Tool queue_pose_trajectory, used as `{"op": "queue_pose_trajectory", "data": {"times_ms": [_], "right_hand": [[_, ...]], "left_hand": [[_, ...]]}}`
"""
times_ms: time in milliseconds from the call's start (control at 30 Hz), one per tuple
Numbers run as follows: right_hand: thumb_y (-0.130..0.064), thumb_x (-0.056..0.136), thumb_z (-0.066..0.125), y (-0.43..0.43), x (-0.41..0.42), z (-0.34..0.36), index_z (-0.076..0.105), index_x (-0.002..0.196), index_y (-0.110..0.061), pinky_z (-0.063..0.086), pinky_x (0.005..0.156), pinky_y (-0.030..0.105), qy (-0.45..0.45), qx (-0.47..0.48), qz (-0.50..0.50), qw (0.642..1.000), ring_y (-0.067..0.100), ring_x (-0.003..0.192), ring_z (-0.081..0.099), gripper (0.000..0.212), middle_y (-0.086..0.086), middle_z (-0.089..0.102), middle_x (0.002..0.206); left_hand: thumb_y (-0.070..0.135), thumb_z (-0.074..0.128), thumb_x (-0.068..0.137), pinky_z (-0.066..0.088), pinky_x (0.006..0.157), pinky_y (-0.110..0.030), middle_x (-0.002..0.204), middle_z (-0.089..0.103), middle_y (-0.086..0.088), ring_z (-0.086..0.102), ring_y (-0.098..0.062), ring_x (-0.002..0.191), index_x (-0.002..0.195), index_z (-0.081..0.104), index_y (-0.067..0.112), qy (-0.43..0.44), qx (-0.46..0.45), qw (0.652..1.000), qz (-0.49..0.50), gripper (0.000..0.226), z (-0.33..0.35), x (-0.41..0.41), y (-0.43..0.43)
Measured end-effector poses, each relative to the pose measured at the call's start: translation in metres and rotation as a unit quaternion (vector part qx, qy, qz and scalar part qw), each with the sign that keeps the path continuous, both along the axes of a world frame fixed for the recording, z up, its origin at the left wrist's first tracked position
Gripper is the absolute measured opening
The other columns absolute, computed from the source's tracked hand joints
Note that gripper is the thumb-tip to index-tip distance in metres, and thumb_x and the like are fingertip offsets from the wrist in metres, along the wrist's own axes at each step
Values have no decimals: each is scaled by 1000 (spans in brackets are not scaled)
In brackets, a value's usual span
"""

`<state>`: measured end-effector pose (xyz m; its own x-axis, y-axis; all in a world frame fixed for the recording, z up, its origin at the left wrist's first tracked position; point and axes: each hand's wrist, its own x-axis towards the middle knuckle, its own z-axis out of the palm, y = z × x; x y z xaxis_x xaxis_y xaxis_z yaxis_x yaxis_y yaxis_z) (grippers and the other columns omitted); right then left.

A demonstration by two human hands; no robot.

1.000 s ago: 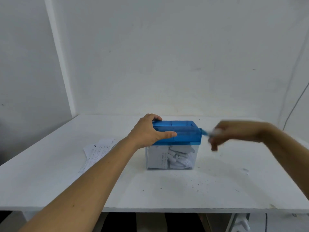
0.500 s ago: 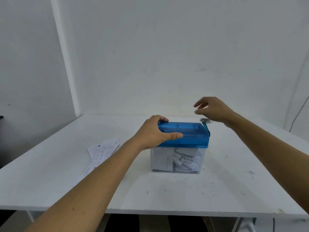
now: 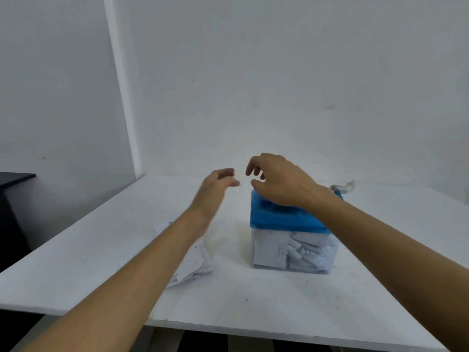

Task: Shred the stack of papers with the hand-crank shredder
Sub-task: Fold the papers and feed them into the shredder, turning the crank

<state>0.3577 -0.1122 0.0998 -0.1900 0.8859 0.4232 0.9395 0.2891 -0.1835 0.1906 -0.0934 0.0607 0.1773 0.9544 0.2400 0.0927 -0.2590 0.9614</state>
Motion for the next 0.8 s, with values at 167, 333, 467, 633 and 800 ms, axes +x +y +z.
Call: {"op": "queue_pose_trajectory", "data": {"times_ms": [167,333,467,633,800], "right_hand": [[-29,92,54,-4,-58,-12,60,108,-26,46,77,34,8,12,20,1000,16,96,58,17,-7,58,108],[-26,93,52,-4,-106,-42,61,106,-14,54,78,38,18,-62,4,998,27,92,61,20,5,58,109],[-42,96,54,4,-134,-71,57,104,-10,44,73,34,-25,-140,-15,990,30,93,59,33,10,58,114],[-73,88,47,21,-152,-119,51,134,-9,39,85,40,5,-202,-68,977,31,118,50,79,12,50,129],[-67,88,50,21,-158,-156,53,123,-9,41,92,39,80,-128,-104,983,28,114,49,68,10,55,122]], "left_hand": [[20,59,98,52,81,-33,107,73,-6,68,-17,84,110,68,11,97,-103,984,106,18,-14,-92,12],[26,65,96,54,69,-31,105,66,-9,65,-19,85,104,63,7,354,-211,906,97,21,-50,-143,18],[36,69,93,44,61,-27,72,58,-5,53,-21,61,72,51,14,400,-181,893,102,35,-71,-147,18],[28,74,84,42,64,-26,85,68,-3,58,-15,73,92,68,11,397,-125,902,114,20,-85,-139,9],[26,70,90,42,67,-18,94,63,8,59,-5,85,113,65,20,331,-78,927,157,24,-102,-141,2]]}}
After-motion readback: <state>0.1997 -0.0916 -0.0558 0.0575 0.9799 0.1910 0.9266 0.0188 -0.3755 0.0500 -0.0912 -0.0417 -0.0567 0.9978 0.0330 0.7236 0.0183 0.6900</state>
